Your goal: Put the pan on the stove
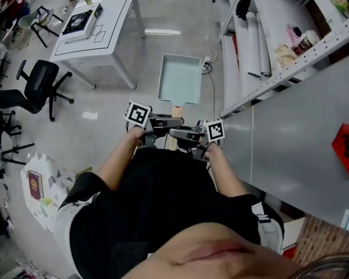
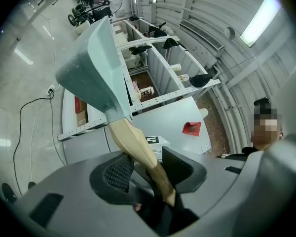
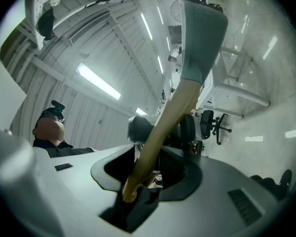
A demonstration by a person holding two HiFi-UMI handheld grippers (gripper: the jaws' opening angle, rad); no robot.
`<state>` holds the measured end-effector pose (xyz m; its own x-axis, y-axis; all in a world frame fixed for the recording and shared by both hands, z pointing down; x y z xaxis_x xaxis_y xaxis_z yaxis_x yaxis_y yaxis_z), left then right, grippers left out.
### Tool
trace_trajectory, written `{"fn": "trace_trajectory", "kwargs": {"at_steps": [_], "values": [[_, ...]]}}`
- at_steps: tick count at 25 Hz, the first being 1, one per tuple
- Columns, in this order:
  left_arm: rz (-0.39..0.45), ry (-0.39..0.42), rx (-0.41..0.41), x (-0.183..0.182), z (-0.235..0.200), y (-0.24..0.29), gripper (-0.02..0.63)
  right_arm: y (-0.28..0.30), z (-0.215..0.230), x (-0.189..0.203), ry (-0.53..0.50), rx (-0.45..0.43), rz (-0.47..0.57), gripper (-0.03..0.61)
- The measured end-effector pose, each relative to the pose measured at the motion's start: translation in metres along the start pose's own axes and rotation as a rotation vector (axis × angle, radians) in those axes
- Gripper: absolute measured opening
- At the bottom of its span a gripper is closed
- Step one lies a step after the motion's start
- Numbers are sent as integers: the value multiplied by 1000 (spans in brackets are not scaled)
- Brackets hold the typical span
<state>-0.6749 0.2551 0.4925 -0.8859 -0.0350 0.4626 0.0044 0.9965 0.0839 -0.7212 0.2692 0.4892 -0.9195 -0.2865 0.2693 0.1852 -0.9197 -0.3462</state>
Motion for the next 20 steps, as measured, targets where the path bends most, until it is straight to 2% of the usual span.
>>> {"fn": "trace_trajectory", "kwargs": {"at_steps": [5, 10, 13, 20], "values": [[-5, -1, -30, 5, -2, 3, 187, -4, -5, 2, 20, -13, 2, 163], [8, -69, 37, 0, 4, 17, 190, -10, -5, -7, 26, -7, 10, 163], [-13, 3, 12, -9, -3, 20, 190, -14, -2, -14, 20, -7, 17, 163], [-22, 20, 38, -43, -23, 30, 193, -16, 11, -52, 22, 5, 37, 164]]}}
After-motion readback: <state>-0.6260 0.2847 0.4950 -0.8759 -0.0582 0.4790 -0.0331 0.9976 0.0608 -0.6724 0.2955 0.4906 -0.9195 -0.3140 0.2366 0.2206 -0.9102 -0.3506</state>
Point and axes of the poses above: the fingertips, and each gripper's own axes: y forward along the fingers, z to its right, x out of its underside, the point moved 3 cm from there along -y, backward along the fingers, and after that the axes turned 6 degrees about z, right-handed, at the moved point
